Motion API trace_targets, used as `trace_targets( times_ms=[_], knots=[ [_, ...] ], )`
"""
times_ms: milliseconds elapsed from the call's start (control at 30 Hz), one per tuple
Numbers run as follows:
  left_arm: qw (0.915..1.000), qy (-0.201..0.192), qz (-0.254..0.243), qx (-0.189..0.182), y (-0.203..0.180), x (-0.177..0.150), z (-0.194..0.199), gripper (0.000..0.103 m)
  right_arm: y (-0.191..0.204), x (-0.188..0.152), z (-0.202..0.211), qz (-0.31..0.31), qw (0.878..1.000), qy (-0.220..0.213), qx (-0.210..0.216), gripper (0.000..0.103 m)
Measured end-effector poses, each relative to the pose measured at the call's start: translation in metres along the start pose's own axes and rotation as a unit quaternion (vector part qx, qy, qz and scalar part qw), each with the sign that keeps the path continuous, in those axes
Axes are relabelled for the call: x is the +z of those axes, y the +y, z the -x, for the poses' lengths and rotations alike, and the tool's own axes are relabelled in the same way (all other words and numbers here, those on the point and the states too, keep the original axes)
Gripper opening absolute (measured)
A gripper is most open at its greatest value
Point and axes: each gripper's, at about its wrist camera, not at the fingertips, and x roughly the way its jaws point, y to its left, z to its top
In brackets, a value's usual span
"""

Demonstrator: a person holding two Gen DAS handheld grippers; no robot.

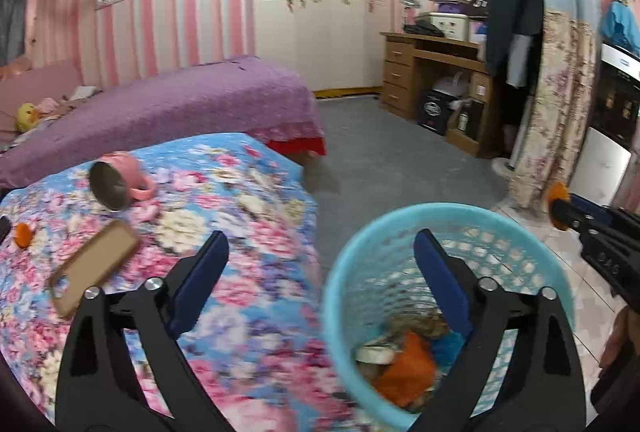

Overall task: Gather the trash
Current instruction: 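Open the left tool over the basket while the right tool releases the peel, then move both tools back over the bed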

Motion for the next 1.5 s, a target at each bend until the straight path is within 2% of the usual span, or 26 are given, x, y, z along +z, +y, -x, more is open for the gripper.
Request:
trace_targets(
  times_ms=[233, 433, 467, 567, 667, 800, 933, 1200, 1500],
  knots=[
    [0.9988, 0.001, 0.036, 0.033, 0.047, 0.000, 0.007, 0.097, 0.020, 0.003, -0.001, 0.011, 1.000, -0.002, 0.011, 0.025],
    [0.9977, 0.002, 0.039, 0.055, 0.072, -0.006, 0.015, 0.097, 0.039, 0.006, -0.004, 0.019, 1.000, -0.003, 0.018, 0.028],
    [0.9976, 0.002, 0.039, 0.057, 0.076, -0.006, 0.017, 0.097, 0.043, 0.007, -0.004, 0.019, 1.000, -0.003, 0.018, 0.033],
    [0.9972, -0.004, 0.036, 0.066, 0.085, -0.007, 0.024, 0.097, 0.053, 0.007, -0.005, 0.022, 1.000, -0.005, 0.019, 0.061],
    [0.9968, -0.005, 0.037, 0.070, 0.095, -0.007, 0.029, 0.097, 0.063, 0.009, -0.006, 0.023, 0.999, -0.008, 0.022, 0.067],
    [0.9962, -0.008, 0.040, 0.077, 0.110, -0.006, 0.035, 0.097, 0.078, 0.013, -0.007, 0.019, 0.999, -0.011, 0.024, 0.086],
    [0.9954, -0.012, 0.044, 0.084, 0.125, -0.004, 0.041, 0.097, 0.090, 0.015, -0.011, 0.018, 1.000, -0.012, 0.015, 0.095],
    [0.9932, -0.018, 0.052, 0.103, 0.165, -0.001, 0.052, 0.097, 0.116, 0.020, -0.018, 0.019, 1.000, -0.008, 0.010, 0.097],
    [0.9875, -0.024, 0.057, 0.145, 0.218, -0.008, 0.056, 0.098, 0.145, 0.022, -0.024, 0.024, 1.000, -0.002, 0.013, 0.097]
  ],
)
